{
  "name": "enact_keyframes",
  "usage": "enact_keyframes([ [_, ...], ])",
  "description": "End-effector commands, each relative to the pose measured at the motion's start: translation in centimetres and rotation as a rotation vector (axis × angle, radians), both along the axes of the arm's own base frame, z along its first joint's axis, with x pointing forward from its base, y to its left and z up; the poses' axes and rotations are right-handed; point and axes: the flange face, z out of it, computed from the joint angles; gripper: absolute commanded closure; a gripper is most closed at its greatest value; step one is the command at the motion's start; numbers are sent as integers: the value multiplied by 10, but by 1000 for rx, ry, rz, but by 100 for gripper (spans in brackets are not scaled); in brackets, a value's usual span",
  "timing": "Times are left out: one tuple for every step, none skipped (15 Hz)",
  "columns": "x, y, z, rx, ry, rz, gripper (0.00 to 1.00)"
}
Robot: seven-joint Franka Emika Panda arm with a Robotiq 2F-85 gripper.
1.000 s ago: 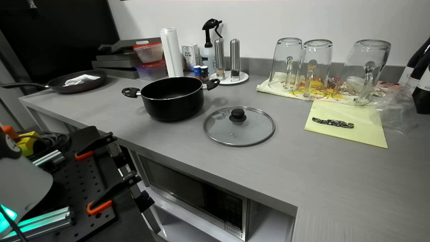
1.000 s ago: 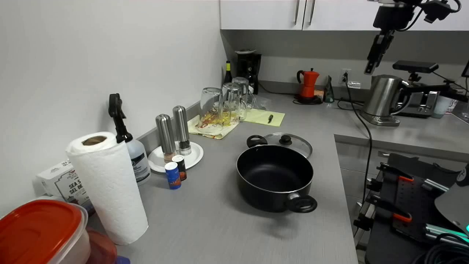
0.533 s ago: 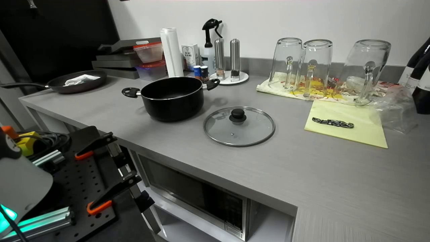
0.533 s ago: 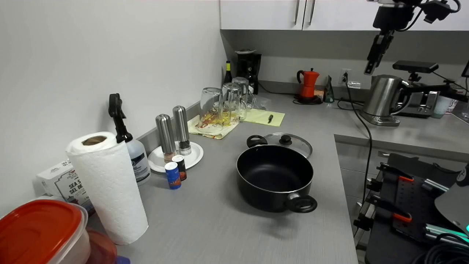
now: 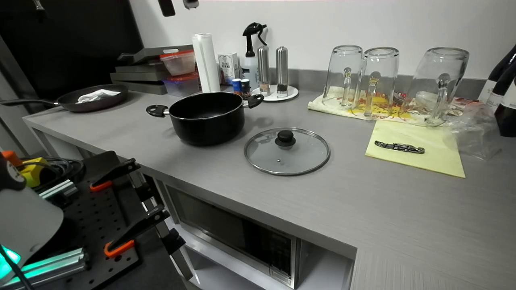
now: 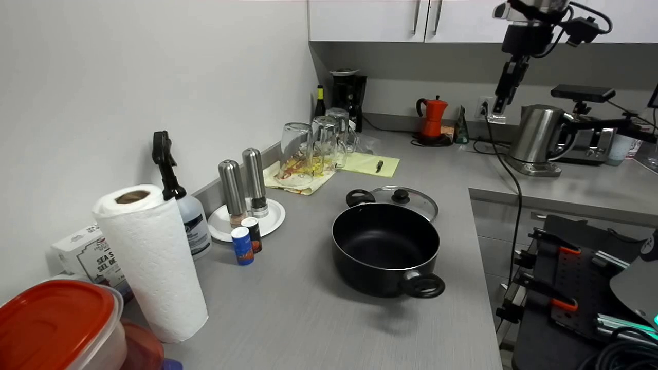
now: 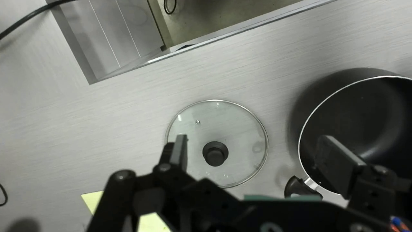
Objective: Put the glass lid on the black pot.
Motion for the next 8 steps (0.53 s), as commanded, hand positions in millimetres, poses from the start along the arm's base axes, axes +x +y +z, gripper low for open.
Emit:
enact_keyframes([
  [46, -10, -21, 43, 17, 12, 0],
  [58, -13, -30, 46, 16, 5, 0],
  [69, -16, -39, 47, 17, 1, 0],
  [81, -18, -50, 56, 22, -4, 0],
  [92, -21, -60, 58, 18, -12, 0],
  [104, -22, -71, 62, 19, -17, 0],
  [114, -23, -80, 63, 19, -23, 0],
  [124, -24, -91, 61, 19, -26, 0],
])
